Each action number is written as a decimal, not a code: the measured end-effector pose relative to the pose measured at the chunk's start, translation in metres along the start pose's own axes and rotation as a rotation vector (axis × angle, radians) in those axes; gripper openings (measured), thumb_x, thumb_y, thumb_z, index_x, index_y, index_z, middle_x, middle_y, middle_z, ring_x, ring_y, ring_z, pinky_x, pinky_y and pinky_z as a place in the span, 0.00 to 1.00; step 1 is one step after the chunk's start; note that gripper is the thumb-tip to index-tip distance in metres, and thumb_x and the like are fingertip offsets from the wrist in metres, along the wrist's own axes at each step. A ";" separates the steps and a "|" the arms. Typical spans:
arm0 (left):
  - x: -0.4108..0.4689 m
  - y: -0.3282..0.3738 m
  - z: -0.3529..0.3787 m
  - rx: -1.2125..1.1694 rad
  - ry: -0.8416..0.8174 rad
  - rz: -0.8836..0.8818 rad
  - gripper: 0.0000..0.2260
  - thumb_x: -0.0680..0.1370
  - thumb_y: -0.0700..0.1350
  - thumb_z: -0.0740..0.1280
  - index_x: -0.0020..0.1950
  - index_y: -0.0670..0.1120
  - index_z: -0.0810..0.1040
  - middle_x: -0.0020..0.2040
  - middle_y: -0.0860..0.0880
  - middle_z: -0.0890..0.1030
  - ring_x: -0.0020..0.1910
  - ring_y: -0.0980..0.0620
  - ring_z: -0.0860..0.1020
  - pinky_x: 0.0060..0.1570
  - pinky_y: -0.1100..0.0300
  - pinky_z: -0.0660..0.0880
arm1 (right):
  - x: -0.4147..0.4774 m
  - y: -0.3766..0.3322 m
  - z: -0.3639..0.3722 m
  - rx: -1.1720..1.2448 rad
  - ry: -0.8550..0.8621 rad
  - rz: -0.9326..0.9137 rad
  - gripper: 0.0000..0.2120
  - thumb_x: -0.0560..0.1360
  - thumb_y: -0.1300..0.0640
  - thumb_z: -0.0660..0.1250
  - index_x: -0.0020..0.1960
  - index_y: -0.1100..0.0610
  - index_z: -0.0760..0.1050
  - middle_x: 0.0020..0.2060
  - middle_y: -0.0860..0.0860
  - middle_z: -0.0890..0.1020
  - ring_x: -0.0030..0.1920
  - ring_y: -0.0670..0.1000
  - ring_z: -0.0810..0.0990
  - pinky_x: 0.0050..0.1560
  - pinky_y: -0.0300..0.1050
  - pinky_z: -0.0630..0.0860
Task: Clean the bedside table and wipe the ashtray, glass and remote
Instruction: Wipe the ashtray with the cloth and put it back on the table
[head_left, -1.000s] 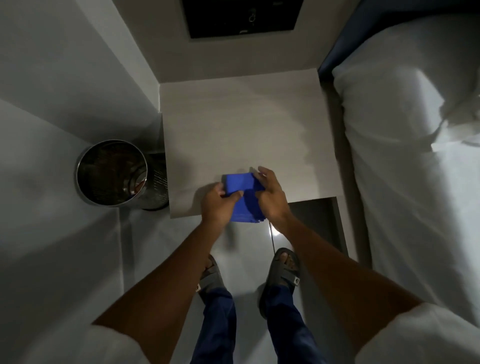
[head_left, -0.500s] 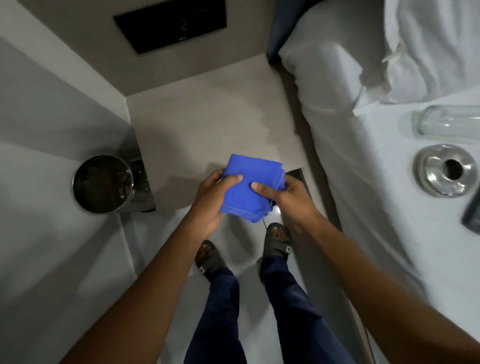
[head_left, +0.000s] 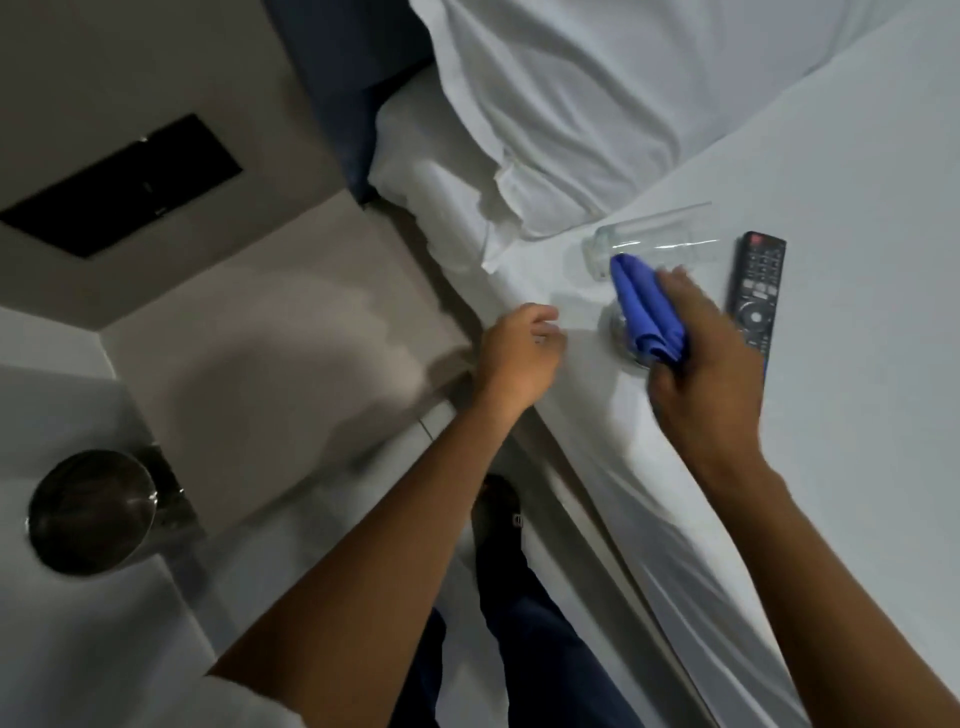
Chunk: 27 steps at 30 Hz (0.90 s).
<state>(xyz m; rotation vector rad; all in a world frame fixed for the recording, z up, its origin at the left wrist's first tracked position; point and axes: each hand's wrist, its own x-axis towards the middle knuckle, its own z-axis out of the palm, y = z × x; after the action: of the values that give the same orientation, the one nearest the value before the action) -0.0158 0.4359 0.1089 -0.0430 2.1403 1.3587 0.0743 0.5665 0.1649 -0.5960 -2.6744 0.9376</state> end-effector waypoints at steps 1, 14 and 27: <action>0.002 0.006 0.015 0.042 -0.050 0.012 0.15 0.76 0.43 0.66 0.63 0.46 0.78 0.57 0.48 0.83 0.56 0.50 0.80 0.58 0.59 0.76 | 0.003 0.018 -0.005 -0.101 0.046 0.005 0.33 0.65 0.74 0.61 0.70 0.61 0.70 0.68 0.59 0.74 0.69 0.56 0.71 0.71 0.47 0.65; 0.018 0.027 0.074 -0.330 -0.125 -0.185 0.09 0.77 0.46 0.68 0.36 0.54 0.79 0.45 0.46 0.84 0.52 0.41 0.83 0.56 0.42 0.79 | -0.004 0.088 0.013 -0.279 -0.337 0.055 0.31 0.78 0.56 0.55 0.77 0.64 0.48 0.78 0.62 0.52 0.78 0.60 0.49 0.77 0.58 0.50; -0.030 -0.041 -0.082 -0.742 0.058 -0.292 0.09 0.80 0.43 0.65 0.59 0.47 0.78 0.44 0.48 0.83 0.43 0.51 0.81 0.44 0.62 0.78 | -0.030 -0.034 0.075 -0.086 -0.538 -0.506 0.28 0.73 0.58 0.58 0.73 0.59 0.65 0.74 0.54 0.67 0.76 0.51 0.60 0.75 0.53 0.53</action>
<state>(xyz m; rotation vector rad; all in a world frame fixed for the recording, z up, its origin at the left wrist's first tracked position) -0.0159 0.3395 0.1149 -0.6624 1.4817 1.8918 0.0640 0.4883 0.1261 0.3764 -3.0956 0.9269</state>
